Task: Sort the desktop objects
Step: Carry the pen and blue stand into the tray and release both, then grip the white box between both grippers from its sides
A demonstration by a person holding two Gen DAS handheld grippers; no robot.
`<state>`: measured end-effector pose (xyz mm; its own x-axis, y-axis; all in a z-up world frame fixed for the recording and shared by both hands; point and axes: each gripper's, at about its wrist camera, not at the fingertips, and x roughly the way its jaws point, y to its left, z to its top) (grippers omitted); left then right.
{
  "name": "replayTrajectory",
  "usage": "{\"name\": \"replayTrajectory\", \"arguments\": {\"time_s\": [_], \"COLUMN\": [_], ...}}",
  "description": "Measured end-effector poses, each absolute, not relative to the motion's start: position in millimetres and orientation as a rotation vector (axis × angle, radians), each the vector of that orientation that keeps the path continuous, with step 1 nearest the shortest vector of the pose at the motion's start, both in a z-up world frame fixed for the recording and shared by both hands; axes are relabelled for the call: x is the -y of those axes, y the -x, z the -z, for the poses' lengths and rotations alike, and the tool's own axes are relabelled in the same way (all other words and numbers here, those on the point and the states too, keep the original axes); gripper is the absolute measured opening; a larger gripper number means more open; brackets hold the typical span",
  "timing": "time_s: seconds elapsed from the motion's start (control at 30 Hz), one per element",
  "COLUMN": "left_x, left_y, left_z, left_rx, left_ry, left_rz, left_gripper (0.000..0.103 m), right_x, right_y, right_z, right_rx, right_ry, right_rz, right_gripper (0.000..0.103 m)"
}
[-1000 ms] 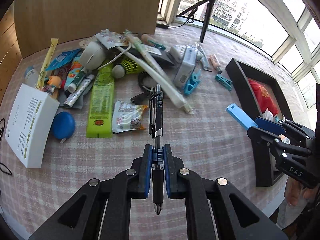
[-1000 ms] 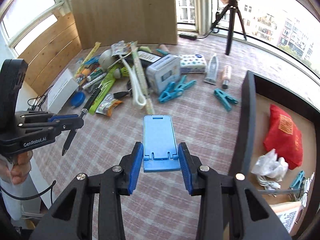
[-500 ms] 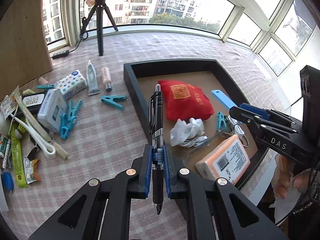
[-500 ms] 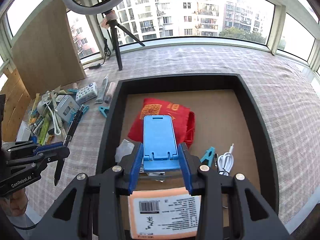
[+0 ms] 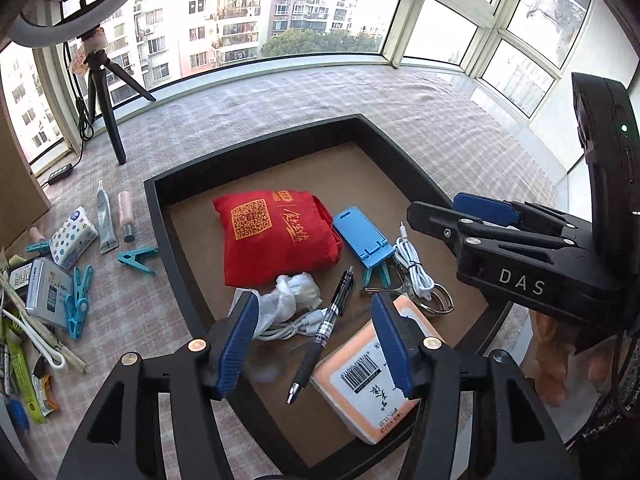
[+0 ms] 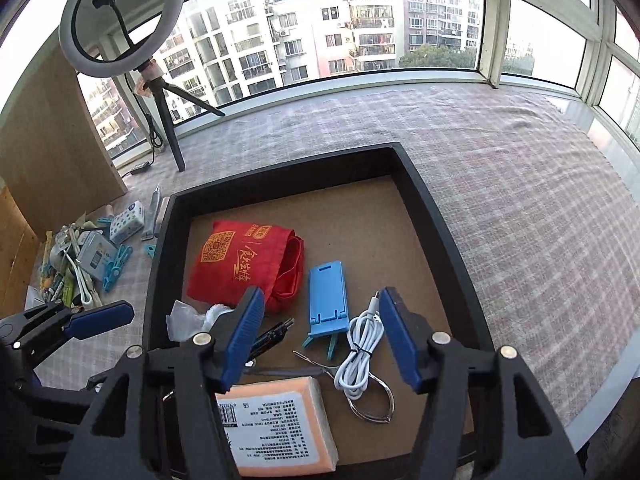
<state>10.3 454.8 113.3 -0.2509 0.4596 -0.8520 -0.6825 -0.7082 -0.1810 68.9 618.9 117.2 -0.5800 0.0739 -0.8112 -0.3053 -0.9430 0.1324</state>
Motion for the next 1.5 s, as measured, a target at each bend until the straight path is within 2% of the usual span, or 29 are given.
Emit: {"name": "replayTrajectory", "arguments": {"time_s": [0.07,0.37,0.53,1.0,1.3,1.5], "left_x": [-448,-376,-317,-123,19,86], "left_y": [-4,26,42,65,78,96], "left_z": [-111,-110,-109,-92,-92,-80], "left_rx": [-0.28,-0.182,-0.143,0.083,0.271,0.295], "left_ry": [1.281,1.375,1.414,1.531,1.573,1.618], "left_rz": [-2.026,-2.153,-2.246,-2.487,-2.661,-2.705], "left_gripper": [0.051,0.05,0.045,0.045,0.047,0.045], "right_x": [-615,-575,-532,-381,-266,-197], "right_y": [-65,-31,-10,43,54,52], "right_z": [-117,-119,-126,-135,-130,-108], "right_rx": [-0.382,-0.388,-0.39,-0.342,-0.181,-0.112], "right_ry": [1.315,1.387,1.409,1.575,1.757,1.899], "right_rz": [-2.594,-2.66,-2.718,-2.862,-3.042,-3.084], "right_gripper": [0.059,0.059,0.059,0.059,0.059,0.055]}}
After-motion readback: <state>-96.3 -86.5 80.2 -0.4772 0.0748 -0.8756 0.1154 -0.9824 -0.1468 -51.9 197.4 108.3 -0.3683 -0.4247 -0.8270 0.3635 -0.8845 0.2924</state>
